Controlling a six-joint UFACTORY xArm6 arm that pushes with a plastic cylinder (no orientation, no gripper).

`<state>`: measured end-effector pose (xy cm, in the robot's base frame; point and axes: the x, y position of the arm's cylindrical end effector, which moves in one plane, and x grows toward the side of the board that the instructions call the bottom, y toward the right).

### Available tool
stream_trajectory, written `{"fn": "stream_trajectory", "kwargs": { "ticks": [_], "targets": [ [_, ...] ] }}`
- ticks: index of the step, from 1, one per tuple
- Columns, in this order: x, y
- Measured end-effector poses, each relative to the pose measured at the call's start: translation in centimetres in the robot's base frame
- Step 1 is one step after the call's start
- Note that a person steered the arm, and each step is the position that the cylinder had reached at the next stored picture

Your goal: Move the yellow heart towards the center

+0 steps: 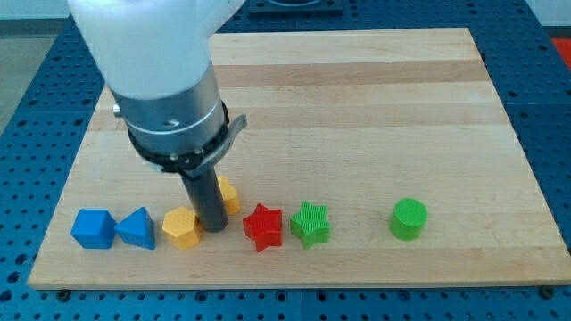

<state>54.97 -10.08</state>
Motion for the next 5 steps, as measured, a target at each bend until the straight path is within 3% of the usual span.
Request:
{"fn": "stream_trajectory", "kwargs": {
  "ticks": [3, 5],
  "targets": [
    [-7.6, 0.2],
    [-10.3, 5.2]
  ]
}}
